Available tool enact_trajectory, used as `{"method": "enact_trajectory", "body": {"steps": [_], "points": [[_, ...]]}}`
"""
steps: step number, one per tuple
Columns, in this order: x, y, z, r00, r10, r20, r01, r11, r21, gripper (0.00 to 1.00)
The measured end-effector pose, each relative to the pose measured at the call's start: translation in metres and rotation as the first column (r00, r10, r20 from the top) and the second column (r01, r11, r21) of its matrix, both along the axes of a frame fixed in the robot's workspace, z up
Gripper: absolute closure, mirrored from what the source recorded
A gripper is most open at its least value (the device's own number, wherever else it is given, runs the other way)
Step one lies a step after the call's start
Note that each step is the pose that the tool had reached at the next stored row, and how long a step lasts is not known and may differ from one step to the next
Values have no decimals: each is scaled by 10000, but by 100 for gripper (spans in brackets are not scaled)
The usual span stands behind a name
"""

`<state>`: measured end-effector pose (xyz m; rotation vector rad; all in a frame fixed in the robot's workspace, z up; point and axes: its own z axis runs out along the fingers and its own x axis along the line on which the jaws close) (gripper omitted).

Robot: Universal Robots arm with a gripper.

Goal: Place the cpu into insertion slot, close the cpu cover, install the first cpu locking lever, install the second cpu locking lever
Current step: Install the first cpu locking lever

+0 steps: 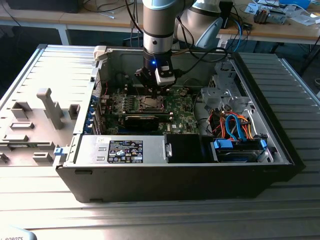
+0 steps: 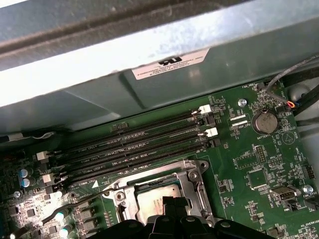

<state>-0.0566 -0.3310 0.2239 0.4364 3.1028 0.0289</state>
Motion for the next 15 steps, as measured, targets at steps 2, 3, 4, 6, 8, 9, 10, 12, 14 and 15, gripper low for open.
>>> {"method": "enact_trajectory", "body": {"steps": [2, 3, 4, 6, 8, 9, 10, 12, 14, 15], "points": [[0, 0, 0, 10000, 49, 0, -49, 10000, 0, 89], [0, 0, 0, 10000, 75, 0, -75, 10000, 0, 89], [0, 0, 0, 9999, 101, 0, -101, 9999, 0, 89], [0, 0, 0, 9999, 150, 0, -150, 9999, 0, 89], [0, 0, 0, 9998, 196, 0, -196, 9998, 0, 89], [0, 0, 0, 9998, 220, 0, -220, 9998, 0, 89], [0, 0, 0, 9997, 238, 0, -238, 9997, 0, 89], [0, 0, 0, 9996, 278, 0, -278, 9996, 0, 89], [0, 0, 0, 9994, 339, 0, -339, 9994, 0, 89], [0, 0, 0, 9994, 355, 0, -355, 9994, 0, 89]]}}
